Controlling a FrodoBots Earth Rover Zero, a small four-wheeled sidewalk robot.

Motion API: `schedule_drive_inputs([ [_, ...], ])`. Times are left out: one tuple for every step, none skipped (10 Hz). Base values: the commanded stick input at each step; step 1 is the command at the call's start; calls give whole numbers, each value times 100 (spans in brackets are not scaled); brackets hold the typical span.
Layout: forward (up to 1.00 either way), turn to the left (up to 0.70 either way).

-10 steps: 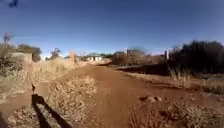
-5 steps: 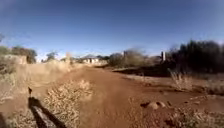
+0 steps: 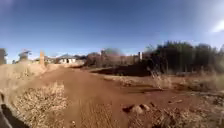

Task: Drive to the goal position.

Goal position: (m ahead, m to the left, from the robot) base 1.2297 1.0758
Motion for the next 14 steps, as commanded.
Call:
schedule_drive_inputs([
  [50, 0],
  [50, 0],
  [50, 0],
  [50, 0],
  [50, 0],
  [50, 0],
  [50, 0],
  [50, 0],
  [50, 0],
  [50, 0],
  [50, 36],
  [49, 49],
  [49, 49],
  [48, 48],
])
